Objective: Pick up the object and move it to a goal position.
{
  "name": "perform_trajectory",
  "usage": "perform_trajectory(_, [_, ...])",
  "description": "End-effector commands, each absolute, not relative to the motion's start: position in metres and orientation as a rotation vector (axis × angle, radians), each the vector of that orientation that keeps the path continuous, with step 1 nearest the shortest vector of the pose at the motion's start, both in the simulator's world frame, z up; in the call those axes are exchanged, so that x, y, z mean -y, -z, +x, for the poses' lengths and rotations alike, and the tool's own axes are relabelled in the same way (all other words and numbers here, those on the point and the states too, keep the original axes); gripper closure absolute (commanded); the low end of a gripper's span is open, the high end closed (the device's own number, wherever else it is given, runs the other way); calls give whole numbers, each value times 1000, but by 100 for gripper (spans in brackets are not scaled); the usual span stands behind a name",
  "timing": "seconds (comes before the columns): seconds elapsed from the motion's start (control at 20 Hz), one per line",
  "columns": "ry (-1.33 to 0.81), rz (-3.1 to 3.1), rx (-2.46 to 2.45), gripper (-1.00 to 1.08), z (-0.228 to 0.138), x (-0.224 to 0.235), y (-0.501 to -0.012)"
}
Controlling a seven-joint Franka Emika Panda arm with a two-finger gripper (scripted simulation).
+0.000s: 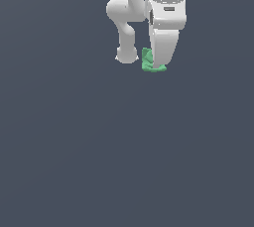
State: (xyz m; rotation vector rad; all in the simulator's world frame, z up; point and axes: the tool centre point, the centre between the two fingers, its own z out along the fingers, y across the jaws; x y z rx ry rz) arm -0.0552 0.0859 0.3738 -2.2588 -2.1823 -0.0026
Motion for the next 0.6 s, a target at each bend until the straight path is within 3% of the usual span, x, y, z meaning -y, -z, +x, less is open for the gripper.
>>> perform_trajectory(0.0, [2,-2259,2181,108,-58,-87,-400])
perform_trajectory(0.55, [0,-2263,2178,108,-63,-88,-485])
